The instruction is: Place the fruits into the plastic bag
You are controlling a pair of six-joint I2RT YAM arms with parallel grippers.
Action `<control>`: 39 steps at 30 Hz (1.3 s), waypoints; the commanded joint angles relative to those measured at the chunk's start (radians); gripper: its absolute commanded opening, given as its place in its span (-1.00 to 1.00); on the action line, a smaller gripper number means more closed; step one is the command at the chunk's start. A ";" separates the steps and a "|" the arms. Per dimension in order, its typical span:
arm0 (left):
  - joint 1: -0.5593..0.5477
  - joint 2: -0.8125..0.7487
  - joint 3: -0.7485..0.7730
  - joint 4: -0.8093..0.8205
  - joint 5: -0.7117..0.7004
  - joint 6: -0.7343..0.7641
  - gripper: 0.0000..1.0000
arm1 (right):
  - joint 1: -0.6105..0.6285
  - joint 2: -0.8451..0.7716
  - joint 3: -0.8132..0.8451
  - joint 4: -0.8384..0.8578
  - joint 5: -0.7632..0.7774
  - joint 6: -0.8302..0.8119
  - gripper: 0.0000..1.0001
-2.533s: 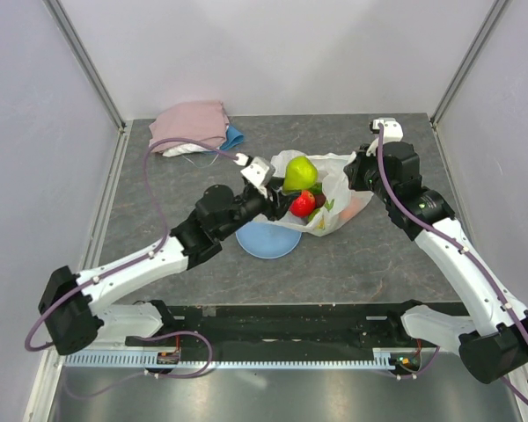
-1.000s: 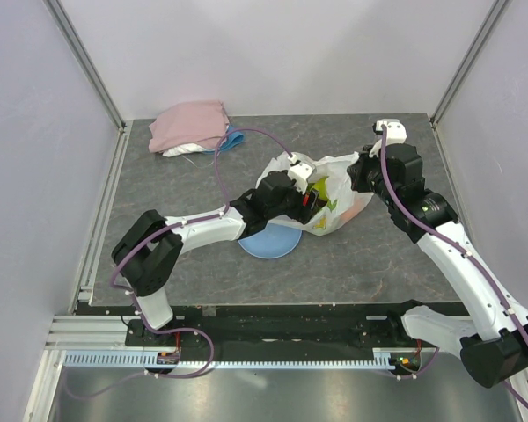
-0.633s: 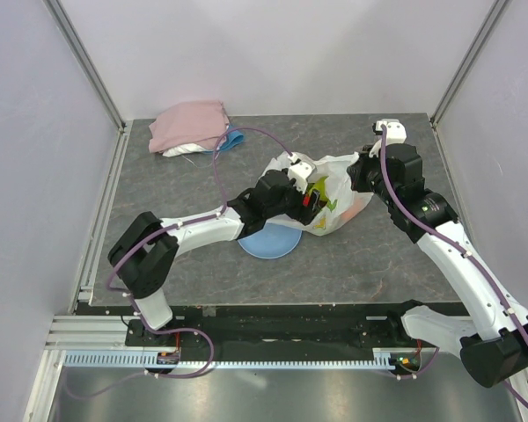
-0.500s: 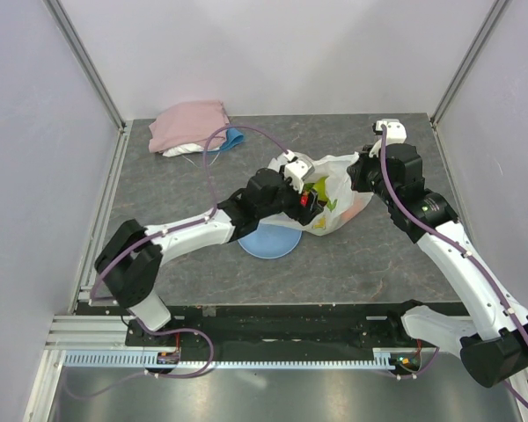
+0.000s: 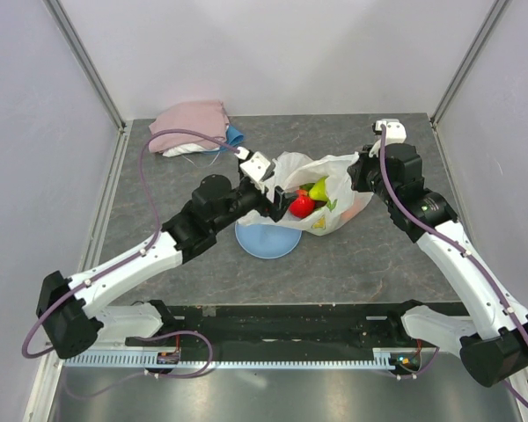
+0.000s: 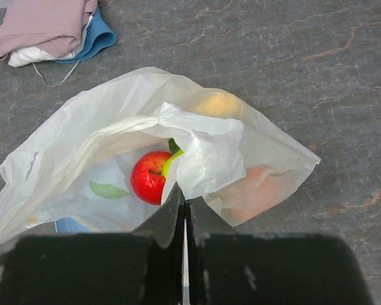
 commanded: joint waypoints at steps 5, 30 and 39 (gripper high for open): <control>0.019 -0.167 -0.121 -0.237 -0.195 0.043 0.84 | -0.006 0.010 0.005 0.021 0.003 -0.006 -1.00; 0.201 -0.009 0.146 -0.259 0.086 -0.076 -0.97 | -0.009 0.151 0.299 -0.009 -0.008 -0.098 -1.00; 0.458 0.146 0.486 -0.216 0.497 -0.368 -0.97 | -0.026 0.324 0.720 -0.049 0.078 -0.201 -1.00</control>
